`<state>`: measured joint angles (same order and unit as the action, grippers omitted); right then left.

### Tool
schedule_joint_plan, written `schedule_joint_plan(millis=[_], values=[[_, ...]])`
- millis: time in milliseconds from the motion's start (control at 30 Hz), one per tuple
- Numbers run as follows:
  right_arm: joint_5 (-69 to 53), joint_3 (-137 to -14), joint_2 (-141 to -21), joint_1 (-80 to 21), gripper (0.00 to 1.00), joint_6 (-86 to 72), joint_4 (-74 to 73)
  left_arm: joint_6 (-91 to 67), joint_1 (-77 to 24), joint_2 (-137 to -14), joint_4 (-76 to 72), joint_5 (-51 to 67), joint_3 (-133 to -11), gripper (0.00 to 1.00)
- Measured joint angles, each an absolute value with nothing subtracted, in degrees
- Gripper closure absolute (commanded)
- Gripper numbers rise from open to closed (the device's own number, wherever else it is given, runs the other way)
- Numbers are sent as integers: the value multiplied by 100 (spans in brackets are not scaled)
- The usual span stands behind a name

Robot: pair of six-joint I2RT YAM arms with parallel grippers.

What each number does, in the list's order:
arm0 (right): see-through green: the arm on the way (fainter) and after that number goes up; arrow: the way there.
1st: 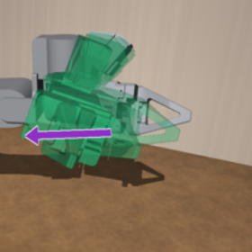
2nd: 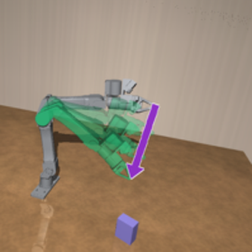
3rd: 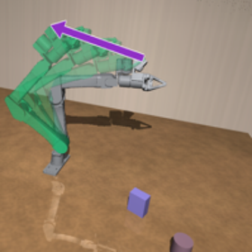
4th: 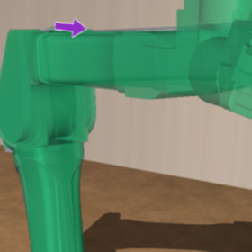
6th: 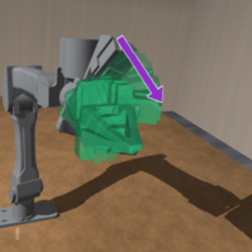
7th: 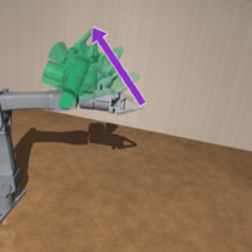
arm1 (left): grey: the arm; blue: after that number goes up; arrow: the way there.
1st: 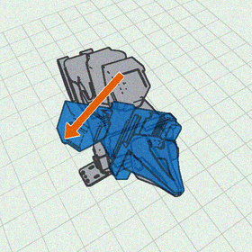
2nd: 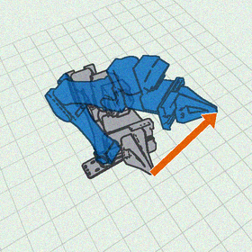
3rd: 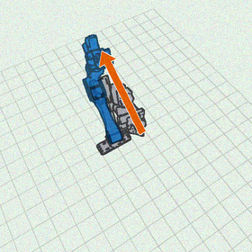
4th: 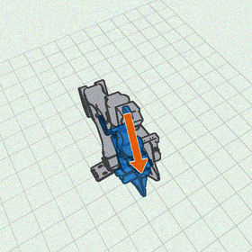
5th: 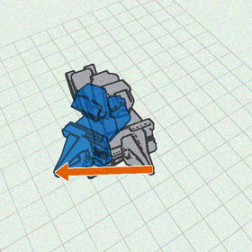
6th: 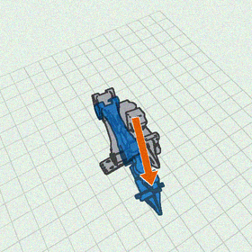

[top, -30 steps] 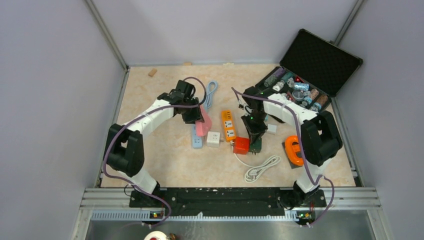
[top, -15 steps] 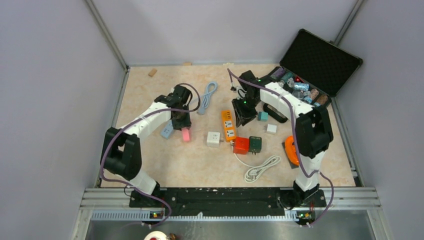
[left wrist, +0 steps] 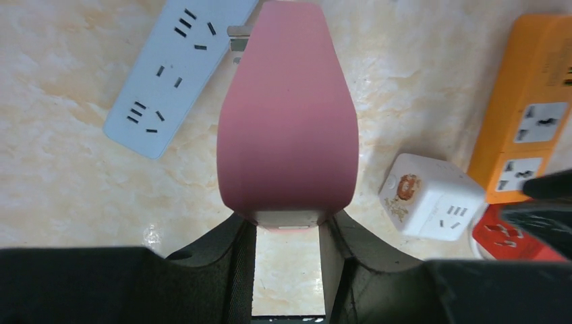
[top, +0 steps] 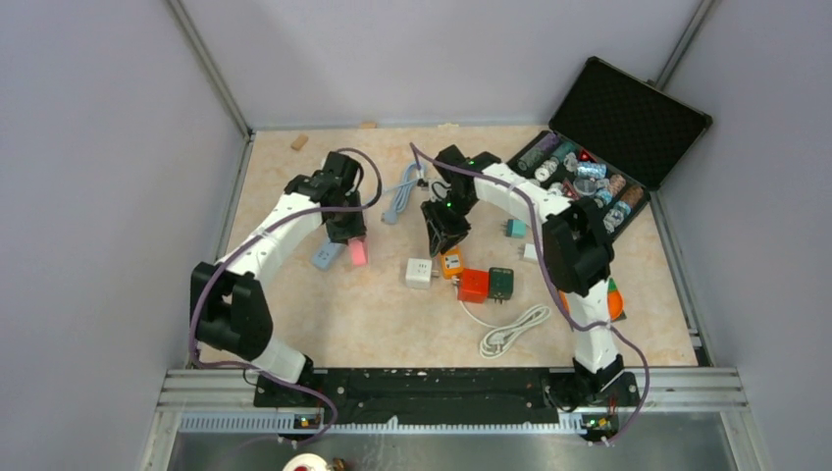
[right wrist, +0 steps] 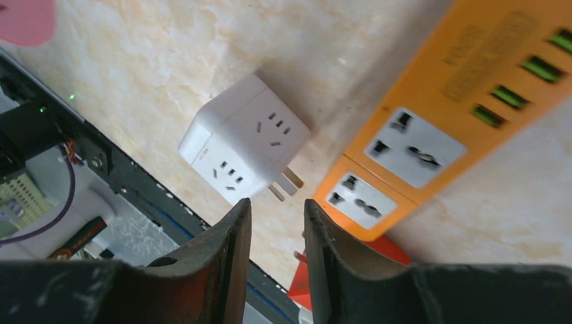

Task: Insert the plug
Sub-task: Move the plug to the center of the board.

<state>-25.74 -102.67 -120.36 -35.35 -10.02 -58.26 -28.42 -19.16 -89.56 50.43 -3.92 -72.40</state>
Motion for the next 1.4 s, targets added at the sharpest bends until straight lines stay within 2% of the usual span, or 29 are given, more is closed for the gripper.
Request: schedule_joint_plan(millis=[333,467,533,633,700,767,1067,1400], values=[[-3131,-10431,-12578,-4298,65,-805,-5913,-2770,-1806,-7354,4591,-458,-7312,100],[-3420,-10514,-12593,-4595,62,-565,-5961,-2788,-1717,-6834,4056,-397,-6971,100],[-3573,-10543,-12593,-4711,58,-449,-5975,-2799,-1656,-6672,3841,-301,-6733,100],[-3756,-10536,-12586,-4786,45,-381,-5948,-2805,-1599,-6598,3583,-89,-6434,100],[-3852,-10361,-12488,-4727,37,-419,-5771,-2786,-1575,-6598,3376,113,-6239,100],[-3948,-9963,-12208,-4545,33,-526,-5505,-2759,-1564,-6604,3258,290,-6108,100],[-4045,-9076,-10700,-3173,25,-1090,-4696,-2615,-1490,-7157,2611,1313,-6042,100],[-4263,-8055,-10289,-2515,20,-1529,-4276,-2740,-1466,-9268,2349,3601,-6733,100]])
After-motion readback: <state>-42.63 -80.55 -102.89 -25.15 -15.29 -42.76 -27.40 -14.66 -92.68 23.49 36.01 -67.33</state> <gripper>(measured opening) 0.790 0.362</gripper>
